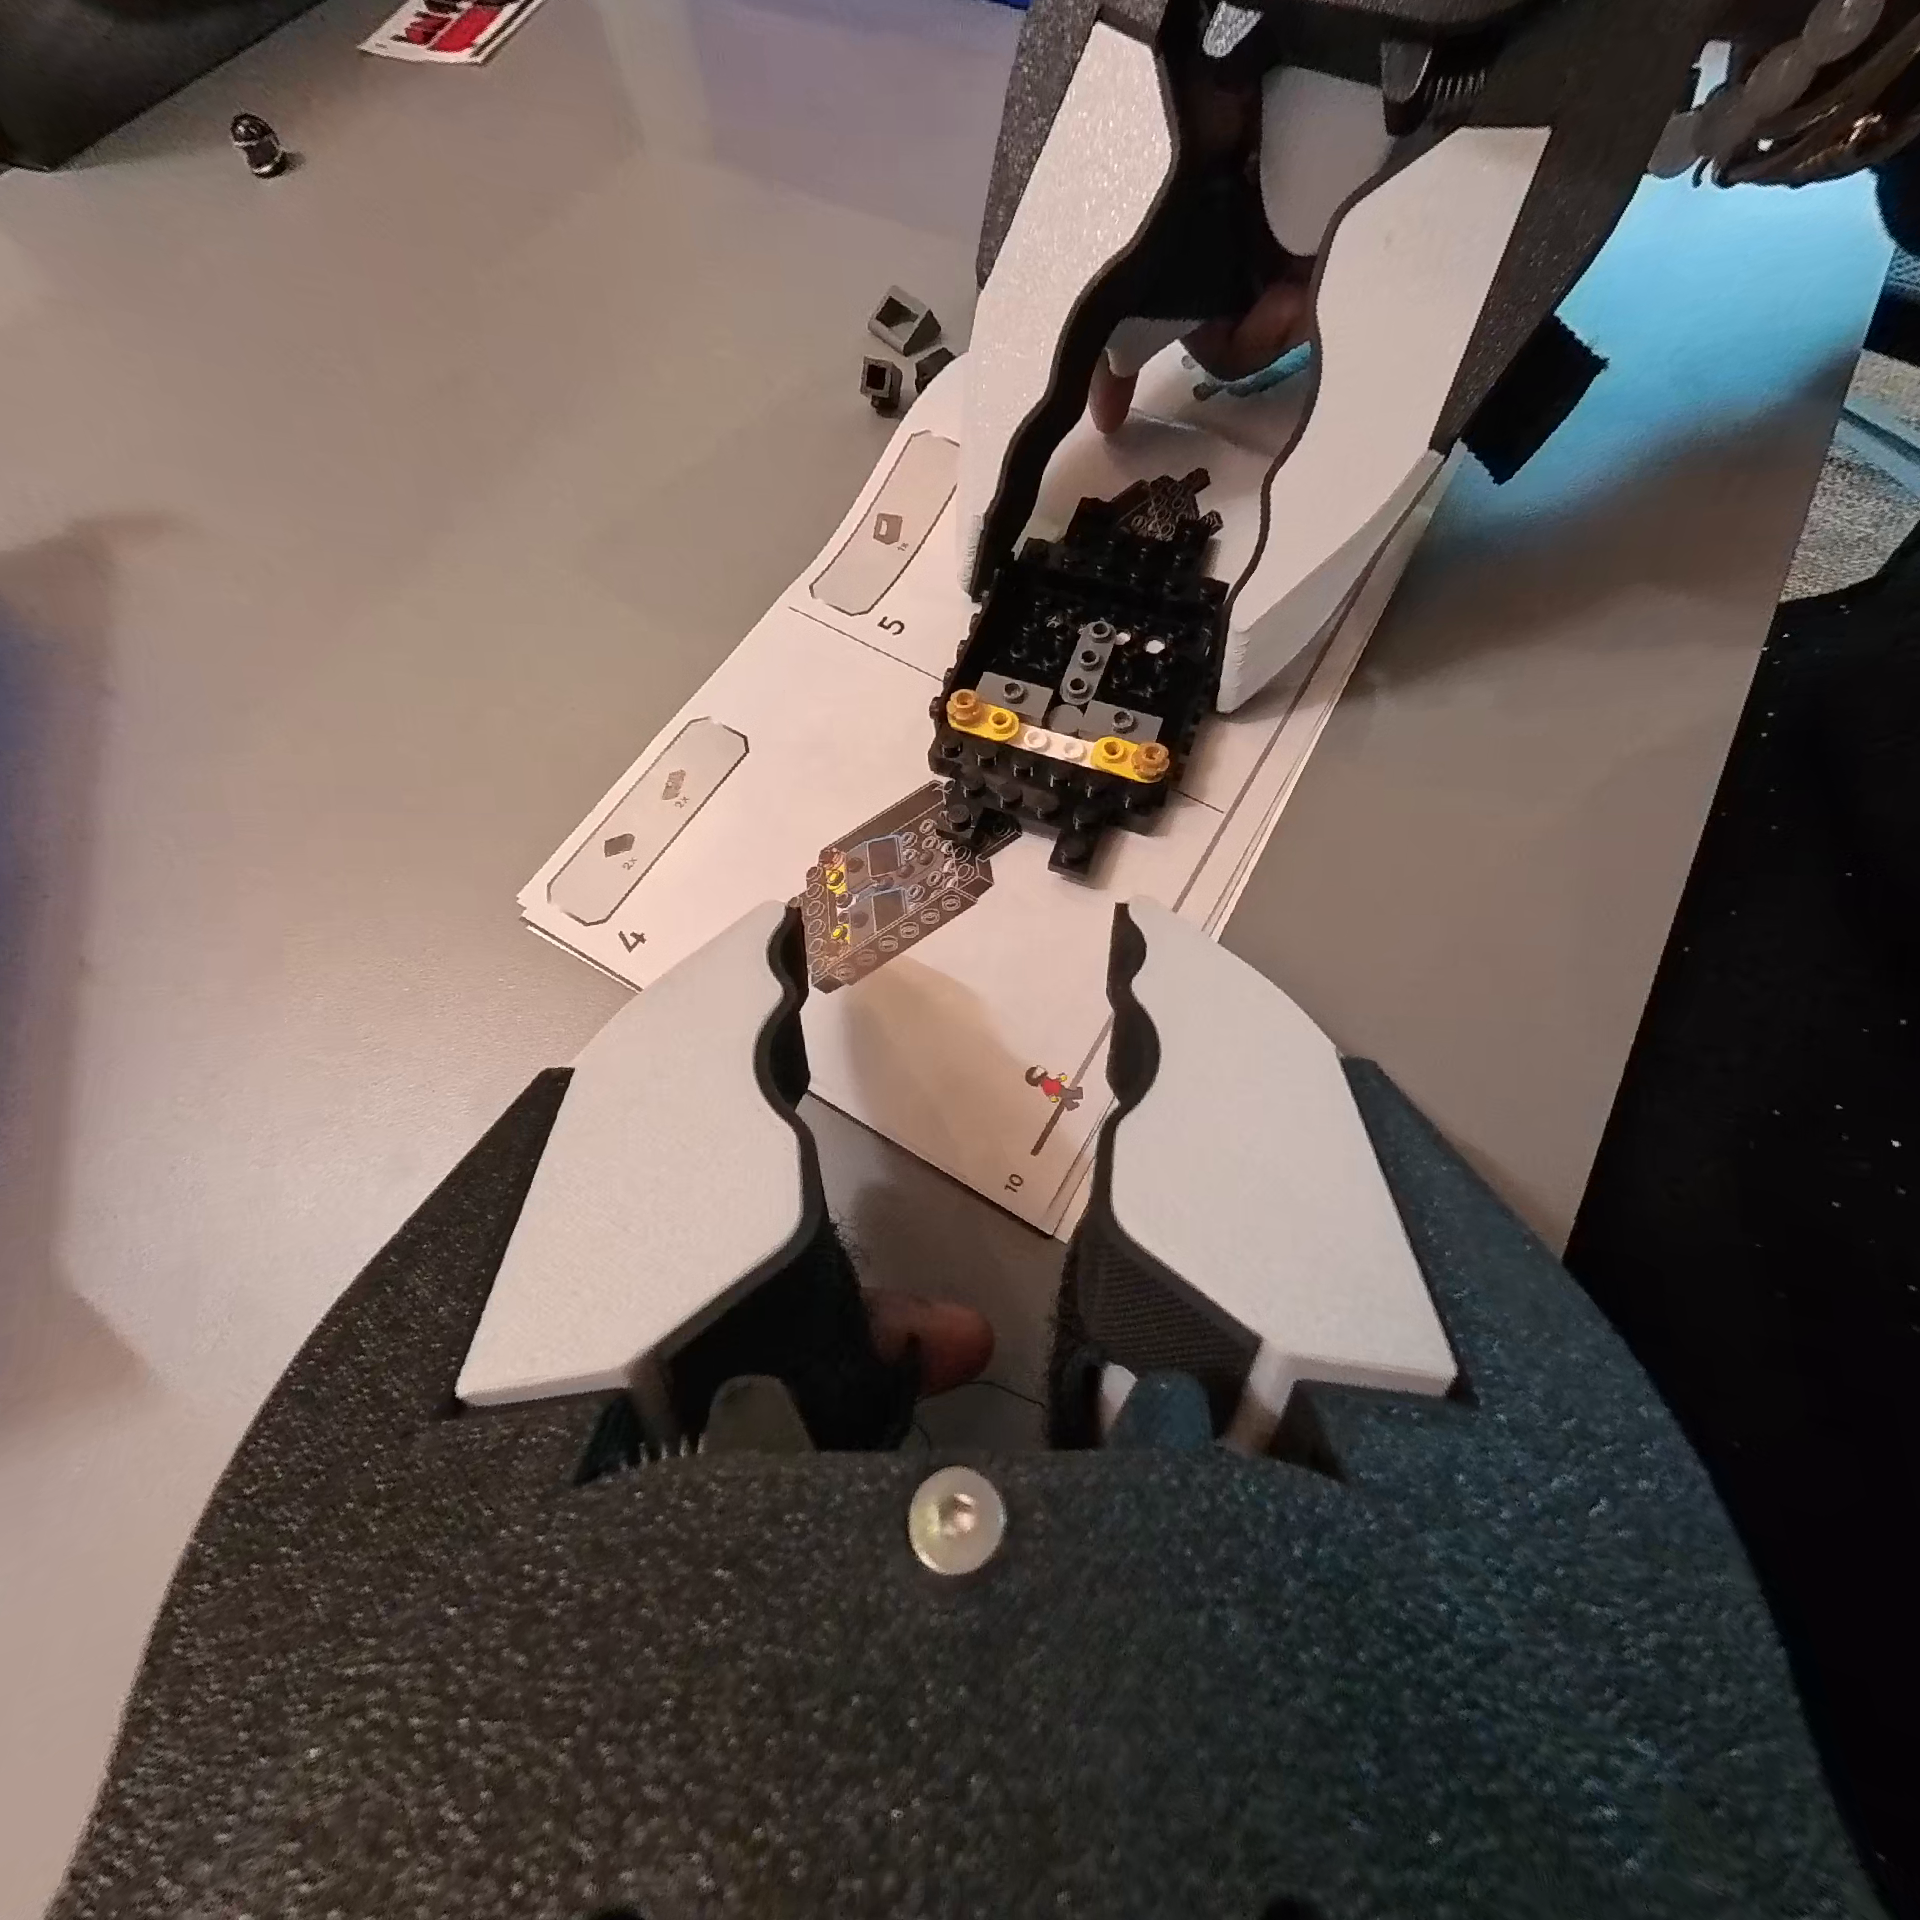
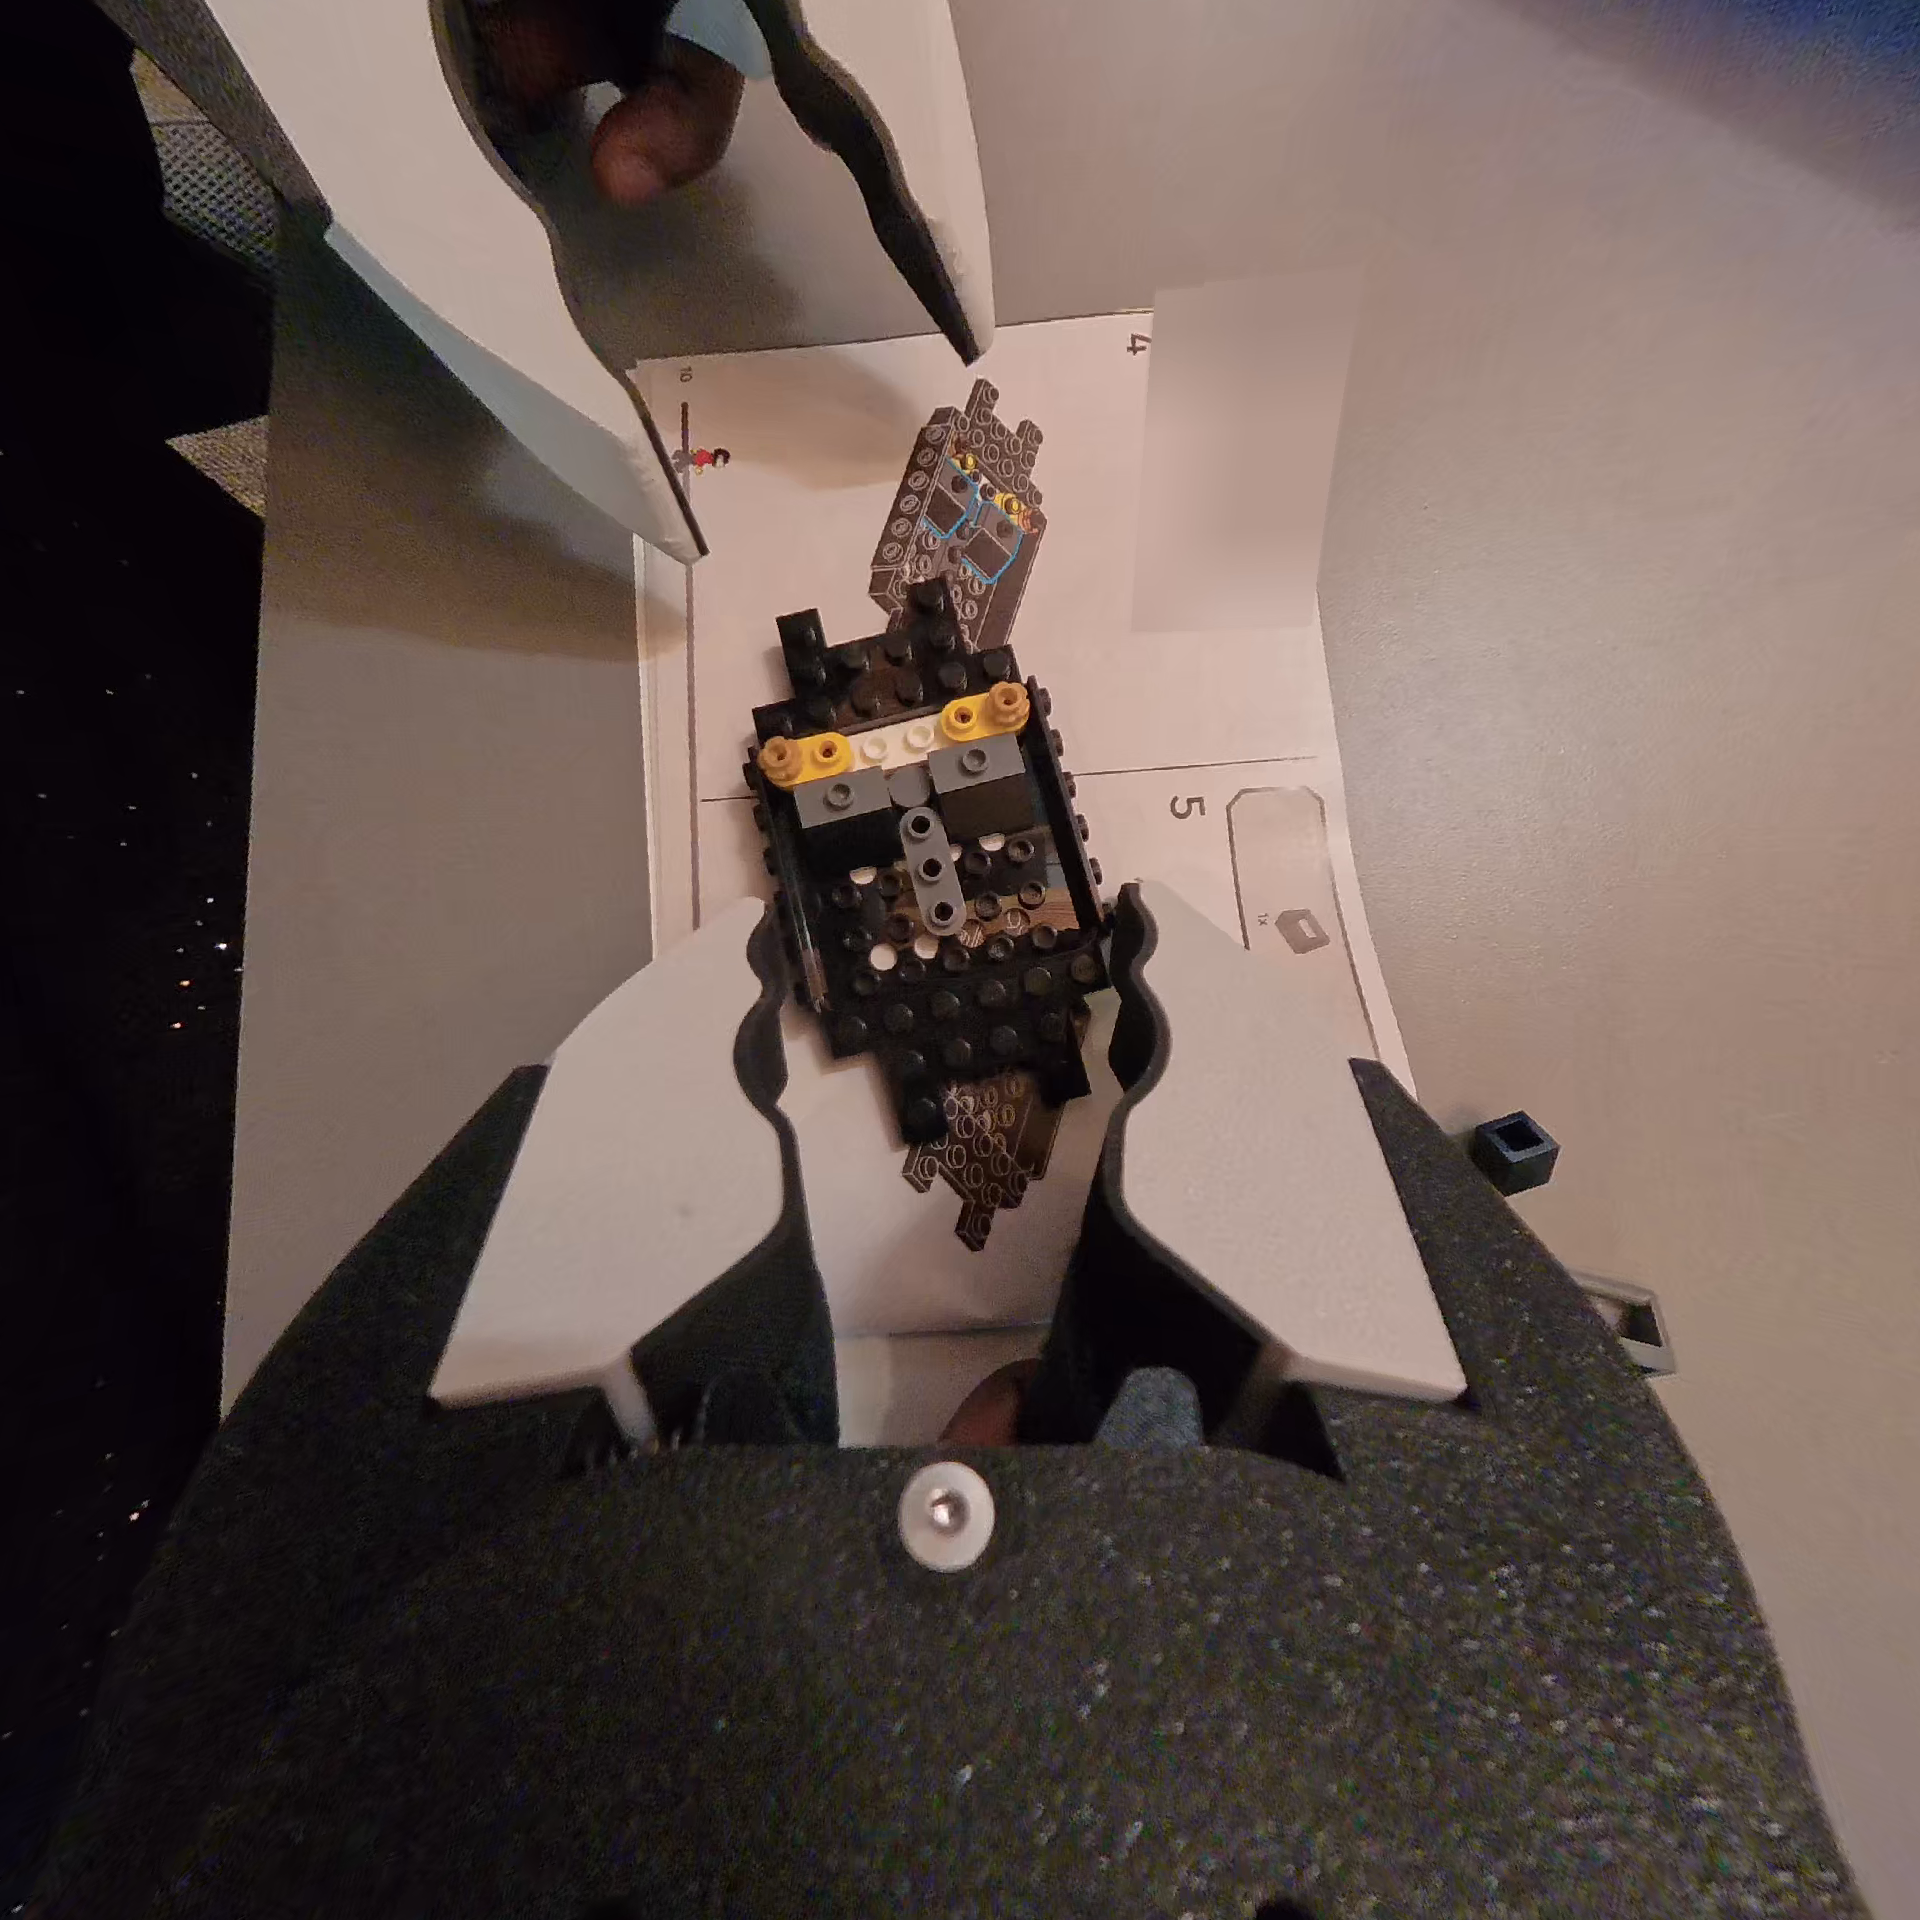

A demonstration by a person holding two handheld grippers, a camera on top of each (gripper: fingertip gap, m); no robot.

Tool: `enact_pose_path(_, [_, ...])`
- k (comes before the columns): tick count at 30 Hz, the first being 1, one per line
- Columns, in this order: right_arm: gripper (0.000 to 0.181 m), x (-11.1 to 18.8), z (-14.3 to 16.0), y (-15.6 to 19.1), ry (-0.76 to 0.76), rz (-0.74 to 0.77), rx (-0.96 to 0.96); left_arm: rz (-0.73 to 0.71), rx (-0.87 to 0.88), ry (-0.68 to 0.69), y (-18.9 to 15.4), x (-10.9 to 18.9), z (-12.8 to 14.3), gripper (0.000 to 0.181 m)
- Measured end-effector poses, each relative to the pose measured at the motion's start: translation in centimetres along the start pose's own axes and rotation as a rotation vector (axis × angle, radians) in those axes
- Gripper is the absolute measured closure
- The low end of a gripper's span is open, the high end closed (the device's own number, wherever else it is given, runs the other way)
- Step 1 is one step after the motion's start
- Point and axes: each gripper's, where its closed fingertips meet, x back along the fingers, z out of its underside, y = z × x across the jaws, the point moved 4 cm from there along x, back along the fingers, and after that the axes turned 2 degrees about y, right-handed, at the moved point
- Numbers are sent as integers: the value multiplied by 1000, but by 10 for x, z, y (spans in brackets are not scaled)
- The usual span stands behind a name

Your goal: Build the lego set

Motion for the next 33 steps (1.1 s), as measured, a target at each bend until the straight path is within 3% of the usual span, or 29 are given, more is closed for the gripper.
enact_pose_path(16, [120,0,0,0,0,5,-5,6,-7,-1,-1,0,0,134])
enact_pose_path(28, [120,-1,0,1,1,5,-4,22,-38,4,-5,0,0,173])
enact_pose_path(33, [121,0,0,2,7,17,-2,32,-50,8,-7,-1,1,173])
